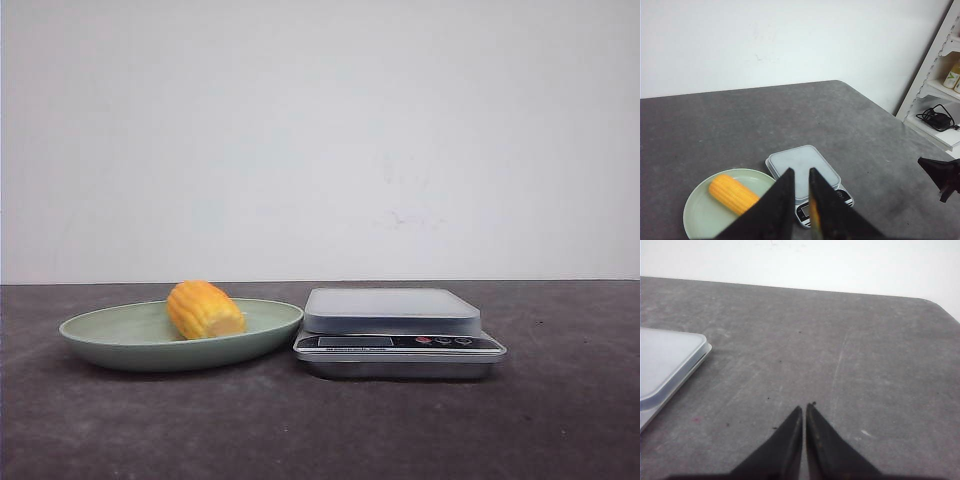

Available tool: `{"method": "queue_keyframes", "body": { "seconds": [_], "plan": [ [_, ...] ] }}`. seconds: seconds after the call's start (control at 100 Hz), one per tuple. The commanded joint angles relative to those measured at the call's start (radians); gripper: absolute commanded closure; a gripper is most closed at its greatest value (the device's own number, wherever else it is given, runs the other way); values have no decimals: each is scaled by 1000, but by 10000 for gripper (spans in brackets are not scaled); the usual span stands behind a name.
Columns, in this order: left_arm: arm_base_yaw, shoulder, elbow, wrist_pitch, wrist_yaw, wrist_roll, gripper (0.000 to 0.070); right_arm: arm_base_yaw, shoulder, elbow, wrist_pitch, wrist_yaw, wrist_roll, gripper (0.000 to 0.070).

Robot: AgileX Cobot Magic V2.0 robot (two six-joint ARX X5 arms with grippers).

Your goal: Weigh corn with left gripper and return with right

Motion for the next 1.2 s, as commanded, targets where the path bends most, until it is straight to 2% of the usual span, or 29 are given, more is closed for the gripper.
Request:
{"method": "queue_keyframes", "body": {
  "seconds": [0.0, 0.77, 0.87, 1.0, 1.19],
  "plan": [
    [-10, 5, 10, 9, 1, 10, 693, 1, -2, -7, 18, 1, -10, 689],
    [-10, 5, 10, 9, 1, 9, 693, 1, -2, -7, 18, 1, -10, 689],
    [-6, -1, 10, 5, -4, 54, 693, 1, -2, -7, 18, 0, -10, 689],
    [78, -36, -13, 10, 2, 86, 693, 1, -2, -7, 18, 1, -10, 689],
    [345, -127, -177, 119, 2, 90, 682, 1, -2, -7, 18, 1, -10, 689]
  ]
}}
